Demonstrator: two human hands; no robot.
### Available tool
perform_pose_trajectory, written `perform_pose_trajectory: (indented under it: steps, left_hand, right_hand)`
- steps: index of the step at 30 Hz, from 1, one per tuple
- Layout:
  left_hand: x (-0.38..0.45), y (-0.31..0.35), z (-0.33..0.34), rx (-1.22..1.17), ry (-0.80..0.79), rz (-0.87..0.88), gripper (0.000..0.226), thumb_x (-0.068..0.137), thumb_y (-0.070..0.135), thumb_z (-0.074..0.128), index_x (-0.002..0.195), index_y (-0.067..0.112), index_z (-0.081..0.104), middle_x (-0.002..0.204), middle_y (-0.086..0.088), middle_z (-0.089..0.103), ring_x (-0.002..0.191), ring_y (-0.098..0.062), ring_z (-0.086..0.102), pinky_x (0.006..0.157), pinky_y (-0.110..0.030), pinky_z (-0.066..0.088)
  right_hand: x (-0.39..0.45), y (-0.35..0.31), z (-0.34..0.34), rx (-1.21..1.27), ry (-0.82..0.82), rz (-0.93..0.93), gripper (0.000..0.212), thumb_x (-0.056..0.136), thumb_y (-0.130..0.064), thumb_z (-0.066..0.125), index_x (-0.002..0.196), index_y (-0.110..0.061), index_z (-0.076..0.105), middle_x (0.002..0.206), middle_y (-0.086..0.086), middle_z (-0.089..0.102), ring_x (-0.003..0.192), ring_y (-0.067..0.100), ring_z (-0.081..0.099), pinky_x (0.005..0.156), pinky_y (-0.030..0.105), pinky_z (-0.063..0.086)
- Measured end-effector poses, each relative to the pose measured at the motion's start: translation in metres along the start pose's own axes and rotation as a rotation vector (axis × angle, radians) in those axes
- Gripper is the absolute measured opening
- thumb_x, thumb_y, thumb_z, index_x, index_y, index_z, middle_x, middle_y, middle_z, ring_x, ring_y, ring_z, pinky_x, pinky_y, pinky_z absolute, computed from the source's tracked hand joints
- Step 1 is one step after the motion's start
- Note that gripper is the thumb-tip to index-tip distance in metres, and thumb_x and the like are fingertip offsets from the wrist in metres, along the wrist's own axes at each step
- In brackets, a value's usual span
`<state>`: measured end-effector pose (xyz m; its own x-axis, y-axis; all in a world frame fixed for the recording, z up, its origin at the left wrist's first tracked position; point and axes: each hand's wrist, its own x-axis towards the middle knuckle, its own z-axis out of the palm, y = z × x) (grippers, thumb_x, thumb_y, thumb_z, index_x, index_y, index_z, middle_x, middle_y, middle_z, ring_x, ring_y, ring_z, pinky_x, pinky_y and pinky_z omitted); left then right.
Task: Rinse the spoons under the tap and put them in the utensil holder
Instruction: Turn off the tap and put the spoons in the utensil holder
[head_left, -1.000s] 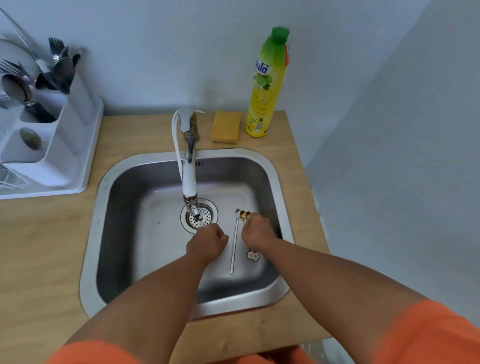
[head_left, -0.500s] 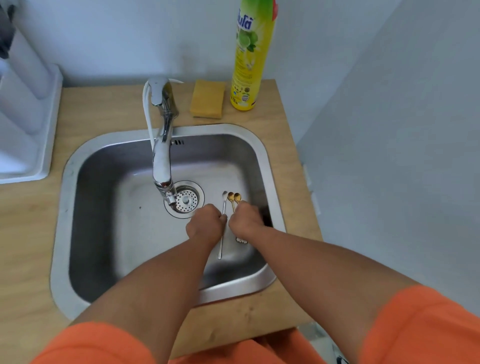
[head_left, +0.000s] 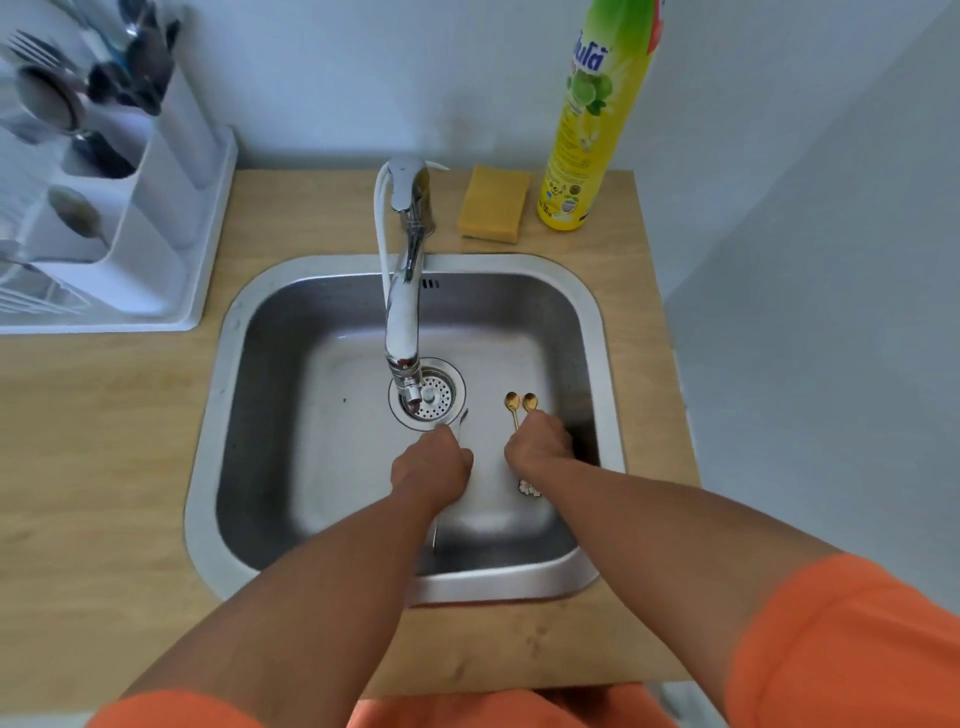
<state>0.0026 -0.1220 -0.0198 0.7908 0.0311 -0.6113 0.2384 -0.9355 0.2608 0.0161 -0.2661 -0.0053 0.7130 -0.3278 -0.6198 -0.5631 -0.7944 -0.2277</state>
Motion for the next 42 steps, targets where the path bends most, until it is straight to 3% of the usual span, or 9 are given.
perform_pose_trajectory:
  steps: [4, 7, 10, 15, 20, 27, 30, 35, 42]
  left_hand:
    - [-0.008, -0.031, -0.028, -0.11, 0.125, 0.037, 0.013, 0.097, 0.028, 0.043, 0.105, 0.018, 0.043, 0.109, -0.01, 0.065, 0.096, -0.036, 0.062, 0.075, -0.039, 0.044]
    - [-0.016, -0.052, -0.056, -0.268, 0.332, 0.087, 0.006, 0.093, 0.028, 0.045, 0.089, 0.026, 0.042, 0.083, -0.001, 0.059, 0.074, -0.029, 0.056, 0.061, -0.038, 0.041]
    - [-0.028, -0.073, -0.091, -0.486, 0.478, 0.118, 0.021, 0.094, 0.023, 0.051, 0.078, 0.027, 0.037, 0.067, -0.004, 0.052, 0.058, -0.021, 0.045, 0.052, -0.04, 0.039]
    - [-0.051, -0.112, -0.17, -0.606, 0.654, 0.151, 0.015, 0.095, 0.022, 0.057, 0.086, 0.022, 0.044, 0.073, -0.019, 0.059, 0.062, -0.042, 0.061, 0.056, -0.058, 0.057]
    - [-0.079, -0.149, -0.252, -0.571, 0.916, 0.213, 0.012, 0.091, 0.028, 0.055, 0.086, 0.028, 0.044, 0.072, -0.004, 0.062, 0.055, -0.026, 0.069, 0.051, -0.054, 0.059]
    - [-0.093, -0.188, -0.339, -0.569, 1.226, 0.171, 0.018, 0.094, 0.035, 0.053, 0.082, 0.046, 0.045, 0.084, -0.008, 0.066, 0.073, -0.027, 0.075, 0.064, -0.055, 0.062]
    - [-0.088, -0.191, -0.348, -0.57, 1.258, 0.142, 0.006, 0.094, 0.038, 0.051, 0.091, 0.033, 0.05, 0.089, -0.009, 0.069, 0.08, -0.034, 0.073, 0.069, -0.055, 0.061]
    - [-0.07, -0.183, -0.334, -0.54, 1.21, 0.122, 0.021, 0.095, 0.029, 0.051, 0.099, 0.009, 0.056, 0.092, -0.012, 0.071, 0.083, -0.035, 0.069, 0.074, -0.051, 0.057]
    - [-0.047, -0.178, -0.312, -0.468, 1.132, 0.044, 0.005, 0.096, 0.018, 0.055, 0.094, 0.013, 0.054, 0.084, -0.005, 0.061, 0.075, -0.029, 0.055, 0.066, -0.038, 0.038]
  right_hand:
    - [-0.008, -0.004, 0.008, -0.136, -0.035, -0.103, 0.008, 0.093, -0.012, 0.057, 0.098, -0.014, 0.064, 0.111, 0.01, 0.069, 0.101, 0.03, 0.069, 0.07, 0.033, 0.054]
    - [-0.015, -0.009, 0.014, -0.267, -0.086, -0.188, 0.008, 0.09, -0.013, 0.053, 0.085, -0.018, 0.055, 0.097, 0.005, 0.068, 0.084, 0.026, 0.064, 0.063, 0.029, 0.045]
    - [-0.026, -0.018, 0.021, -0.318, -0.116, -0.29, 0.007, 0.092, -0.023, 0.053, 0.086, -0.019, 0.056, 0.091, 0.002, 0.062, 0.079, 0.024, 0.059, 0.066, 0.031, 0.041]
    - [-0.051, -0.046, 0.038, -0.343, -0.09, -0.517, 0.014, 0.091, -0.03, 0.05, 0.095, -0.018, 0.054, 0.106, 0.006, 0.069, 0.097, 0.03, 0.067, 0.07, 0.032, 0.039]
    - [-0.081, -0.079, 0.054, -0.311, -0.051, -0.706, 0.016, 0.088, -0.032, 0.048, 0.093, -0.018, 0.051, 0.101, 0.009, 0.071, 0.095, 0.034, 0.069, 0.068, 0.034, 0.039]
    - [-0.108, -0.135, 0.044, -0.166, 0.046, -0.885, 0.011, 0.087, -0.033, 0.046, 0.088, -0.022, 0.043, 0.084, 0.01, 0.068, 0.085, 0.038, 0.067, 0.064, 0.036, 0.038]
    - [-0.114, -0.175, 0.023, -0.088, 0.093, -0.94, 0.012, 0.087, -0.036, 0.048, 0.085, -0.026, 0.041, 0.074, 0.003, 0.058, 0.083, 0.039, 0.065, 0.063, 0.036, 0.035]
    - [-0.12, -0.242, -0.029, 0.067, 0.199, -0.965, 0.014, 0.088, -0.039, 0.047, 0.085, -0.025, 0.049, 0.068, -0.007, 0.056, 0.072, 0.032, 0.055, 0.063, 0.035, 0.039]
    - [-0.118, -0.319, -0.104, 0.27, 0.323, -0.924, 0.013, 0.094, -0.032, 0.05, 0.091, -0.025, 0.06, 0.082, -0.003, 0.068, 0.074, 0.023, 0.062, 0.063, 0.033, 0.046]
